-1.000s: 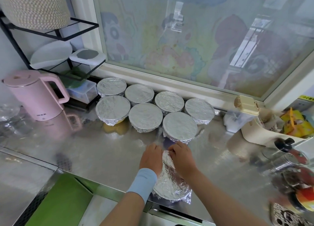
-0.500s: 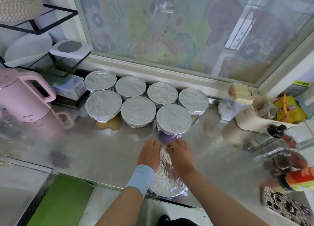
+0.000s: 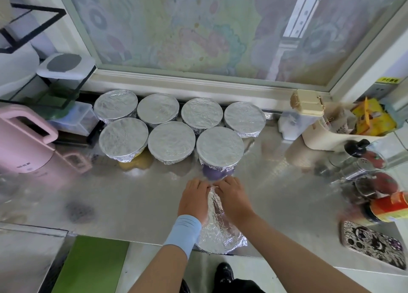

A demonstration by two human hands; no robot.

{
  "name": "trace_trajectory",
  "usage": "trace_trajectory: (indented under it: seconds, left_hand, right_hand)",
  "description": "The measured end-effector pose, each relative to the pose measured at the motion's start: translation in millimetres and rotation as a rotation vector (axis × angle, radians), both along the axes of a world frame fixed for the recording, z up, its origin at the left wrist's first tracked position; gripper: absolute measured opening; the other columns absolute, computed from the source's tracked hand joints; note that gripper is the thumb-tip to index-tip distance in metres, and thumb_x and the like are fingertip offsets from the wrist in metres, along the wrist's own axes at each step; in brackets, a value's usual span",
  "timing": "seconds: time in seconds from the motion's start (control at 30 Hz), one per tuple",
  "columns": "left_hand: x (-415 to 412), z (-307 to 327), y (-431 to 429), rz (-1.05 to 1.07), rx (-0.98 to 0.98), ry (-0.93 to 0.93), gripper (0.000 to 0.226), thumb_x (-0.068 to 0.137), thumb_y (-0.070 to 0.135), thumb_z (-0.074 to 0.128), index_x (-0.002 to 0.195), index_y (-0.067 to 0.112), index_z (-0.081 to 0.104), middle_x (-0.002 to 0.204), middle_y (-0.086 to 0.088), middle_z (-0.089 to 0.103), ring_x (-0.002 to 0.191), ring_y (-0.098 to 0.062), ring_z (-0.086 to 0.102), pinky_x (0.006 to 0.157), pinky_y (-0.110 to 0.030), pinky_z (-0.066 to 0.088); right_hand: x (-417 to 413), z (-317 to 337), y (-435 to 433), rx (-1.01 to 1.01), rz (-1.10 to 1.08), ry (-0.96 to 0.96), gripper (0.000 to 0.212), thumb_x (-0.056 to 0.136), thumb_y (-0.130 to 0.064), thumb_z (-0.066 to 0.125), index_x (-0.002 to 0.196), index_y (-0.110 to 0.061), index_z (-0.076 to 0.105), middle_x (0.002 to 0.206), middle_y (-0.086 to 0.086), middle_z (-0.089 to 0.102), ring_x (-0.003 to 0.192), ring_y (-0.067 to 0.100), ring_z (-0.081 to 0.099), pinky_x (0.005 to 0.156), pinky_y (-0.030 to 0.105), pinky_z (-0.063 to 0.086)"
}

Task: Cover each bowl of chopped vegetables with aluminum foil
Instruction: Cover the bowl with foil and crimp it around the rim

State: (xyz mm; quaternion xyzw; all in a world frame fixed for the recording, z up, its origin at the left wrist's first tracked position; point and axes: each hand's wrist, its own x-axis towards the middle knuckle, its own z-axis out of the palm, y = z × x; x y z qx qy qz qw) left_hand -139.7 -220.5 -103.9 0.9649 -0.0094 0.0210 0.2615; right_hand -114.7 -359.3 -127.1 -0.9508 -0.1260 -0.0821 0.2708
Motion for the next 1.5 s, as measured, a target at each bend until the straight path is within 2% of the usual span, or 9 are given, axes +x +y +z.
trace_trajectory:
  seconds: [0.1, 0.27, 0.47, 0.57, 0.67, 1.03, 1.17, 1.37, 1.5]
  left_hand:
    - [-3.0, -0.2, -1.4, 0.071, -0.011, -0.004, 0.02, 0.103, 0.016, 0.04, 0.105, 0.015, 0.06, 0.106, -0.003, 0.051, 0.103, -0.021, 0.047, 0.087, -0.029, 0.041]
    - [-10.3, 0.5, -5.8, 0.133, 0.024, 0.051, 0.016, 0.097, 0.008, 0.049, 0.106, 0.014, 0.06, 0.107, -0.003, 0.053, 0.102, -0.022, 0.046, 0.085, -0.029, 0.042]
    - [-3.9, 7.4, -8.5, -0.026, 0.046, 0.041, 0.036, 0.084, -0.002, 0.057, 0.113, 0.018, 0.062, 0.106, -0.001, 0.056, 0.1, -0.023, 0.049, 0.087, -0.032, 0.044]
    - [0.9, 4.5, -8.4, -0.041, -0.033, 0.017, 0.013, 0.095, 0.01, 0.053, 0.1, 0.015, 0.064, 0.097, -0.003, 0.056, 0.094, -0.022, 0.048, 0.082, -0.036, 0.046]
    - [1.3, -0.3, -6.5, -0.002, -0.08, 0.012, 0.013, 0.098, 0.014, 0.051, 0.097, 0.014, 0.064, 0.095, -0.004, 0.054, 0.093, -0.021, 0.046, 0.082, -0.035, 0.044]
    - [-4.8, 1.1, -9.5, 0.021, -0.024, -0.006, 0.015, 0.099, 0.012, 0.05, 0.095, 0.012, 0.065, 0.092, -0.005, 0.055, 0.089, -0.023, 0.048, 0.079, -0.036, 0.047]
    - [-7.5, 2.2, -8.8, 0.091, -0.017, -0.029, 0.01, 0.093, 0.006, 0.059, 0.089, 0.012, 0.066, 0.086, -0.004, 0.056, 0.083, -0.025, 0.052, 0.071, -0.036, 0.05]
    - [-6.8, 7.0, -8.4, -0.054, -0.036, 0.002, 0.046, 0.079, -0.007, 0.058, 0.115, 0.021, 0.065, 0.103, 0.003, 0.055, 0.097, -0.018, 0.05, 0.083, -0.025, 0.044]
    - [0.8, 6.5, -8.6, -0.042, -0.155, 0.042, 0.017, 0.097, 0.014, 0.052, 0.106, 0.016, 0.067, 0.102, 0.003, 0.053, 0.1, -0.014, 0.045, 0.087, -0.026, 0.043]
  right_hand:
    - [-3.4, 0.7, -6.8, -0.019, -0.035, 0.007, 0.02, 0.07, -0.001, 0.079, 0.083, -0.014, 0.069, 0.082, 0.003, 0.058, 0.077, 0.027, 0.054, 0.071, 0.036, 0.05]
    - [-1.5, 0.1, -7.6, 0.006, -0.01, 0.005, 0.016, 0.075, -0.001, 0.077, 0.08, -0.015, 0.07, 0.078, 0.002, 0.058, 0.073, 0.025, 0.054, 0.067, 0.039, 0.052]
    - [-6.9, -0.5, -7.7, -0.024, 0.003, 0.063, 0.025, 0.069, 0.003, 0.078, 0.083, -0.015, 0.07, 0.081, 0.003, 0.057, 0.075, 0.027, 0.055, 0.068, 0.037, 0.052]
    - [-6.5, 1.8, -6.5, -0.013, 0.037, 0.068, 0.021, 0.075, -0.004, 0.075, 0.091, -0.018, 0.071, 0.084, 0.001, 0.057, 0.079, 0.026, 0.055, 0.073, 0.036, 0.052]
    - [-6.8, 7.8, -7.4, 0.03, 0.063, 0.073, 0.014, 0.09, -0.023, 0.059, 0.091, -0.017, 0.071, 0.085, 0.001, 0.059, 0.082, 0.025, 0.056, 0.081, 0.037, 0.049]
    - [-2.3, 8.7, -9.7, 0.06, 0.056, 0.151, 0.018, 0.089, -0.023, 0.058, 0.086, -0.016, 0.074, 0.073, 0.005, 0.057, 0.068, 0.029, 0.056, 0.068, 0.042, 0.052]
    - [-8.4, 13.1, -13.5, 0.029, 0.032, 0.142, 0.027, 0.088, -0.03, 0.055, 0.102, -0.016, 0.073, 0.089, 0.003, 0.063, 0.083, 0.028, 0.06, 0.08, 0.043, 0.05]
    - [-11.0, 14.7, -17.8, 0.038, -0.037, 0.127, 0.012, 0.083, -0.01, 0.07, 0.095, -0.012, 0.073, 0.088, 0.003, 0.061, 0.085, 0.027, 0.057, 0.081, 0.042, 0.05]
    - [-9.2, 14.7, -16.0, 0.072, -0.036, 0.116, 0.012, 0.085, -0.015, 0.066, 0.092, -0.015, 0.076, 0.08, 0.002, 0.06, 0.079, 0.027, 0.056, 0.078, 0.038, 0.049]
